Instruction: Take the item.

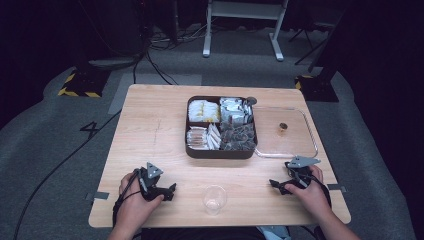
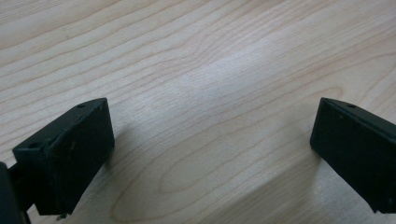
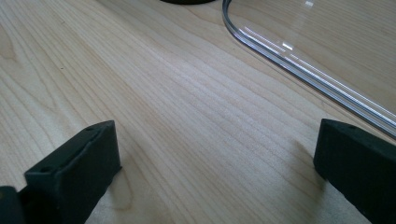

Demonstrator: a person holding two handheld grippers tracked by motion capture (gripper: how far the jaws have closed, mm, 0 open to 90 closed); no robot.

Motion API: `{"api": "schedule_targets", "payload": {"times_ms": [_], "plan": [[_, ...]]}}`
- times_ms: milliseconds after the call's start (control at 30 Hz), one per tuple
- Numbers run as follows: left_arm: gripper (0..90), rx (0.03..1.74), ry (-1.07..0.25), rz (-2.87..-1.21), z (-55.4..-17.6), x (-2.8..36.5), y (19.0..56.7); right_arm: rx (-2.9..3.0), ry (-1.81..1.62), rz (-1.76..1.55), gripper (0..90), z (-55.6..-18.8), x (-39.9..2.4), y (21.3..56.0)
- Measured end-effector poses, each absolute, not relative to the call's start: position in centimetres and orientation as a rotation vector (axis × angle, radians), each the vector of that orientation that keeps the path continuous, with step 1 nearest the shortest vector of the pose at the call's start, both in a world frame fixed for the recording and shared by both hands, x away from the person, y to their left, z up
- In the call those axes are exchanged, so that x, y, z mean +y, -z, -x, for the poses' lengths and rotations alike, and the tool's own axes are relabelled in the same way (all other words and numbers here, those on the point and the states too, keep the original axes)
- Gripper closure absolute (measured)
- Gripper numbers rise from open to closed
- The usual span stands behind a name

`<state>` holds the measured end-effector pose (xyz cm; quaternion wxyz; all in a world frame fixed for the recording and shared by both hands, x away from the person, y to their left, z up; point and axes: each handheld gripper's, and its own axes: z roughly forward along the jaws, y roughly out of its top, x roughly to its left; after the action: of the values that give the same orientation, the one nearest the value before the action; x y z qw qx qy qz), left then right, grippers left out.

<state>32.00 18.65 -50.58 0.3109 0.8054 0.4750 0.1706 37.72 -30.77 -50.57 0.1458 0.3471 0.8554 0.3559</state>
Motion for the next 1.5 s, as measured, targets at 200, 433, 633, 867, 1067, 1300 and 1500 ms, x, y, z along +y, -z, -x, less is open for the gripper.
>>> {"api": "schedule_targets", "payload": {"times_ms": [200,433,633,867,1067,1300,1500], "plan": [[18.0,1.21,-0.459,-2.106,-32.5,18.9,50.4,2.467,-1.027,-0.993,0.3,-37.8,-30.8,50.6],[26.3,1.257,-0.479,-2.089,-33.2,18.9,49.7,2.47,-1.03,-0.988,0.3,-37.8,-30.8,50.6],[30.0,1.279,-0.442,-2.061,-34.0,18.5,47.7,2.47,-1.028,-0.98,0.8,-37.8,-30.8,50.6],[33.7,1.252,-0.437,-2.043,-35.2,17.4,45.1,2.47,-1.03,-0.977,1.3,-37.8,-30.8,50.6],[34.1,1.199,-0.434,-2.04,-36.6,16.3,43.1,2.464,-1.047,-0.975,5.3,-37.8,-30.9,50.5],[33.7,1.13,-0.438,-2.043,-38.4,15.4,41.0,2.464,-1.051,-0.971,6.3,-37.8,-31.0,50.5],[34.8,1.073,-0.419,-2.042,-40.5,14.4,39.5,2.465,-1.051,-0.97,6.3,-37.8,-31.0,50.5]]}}
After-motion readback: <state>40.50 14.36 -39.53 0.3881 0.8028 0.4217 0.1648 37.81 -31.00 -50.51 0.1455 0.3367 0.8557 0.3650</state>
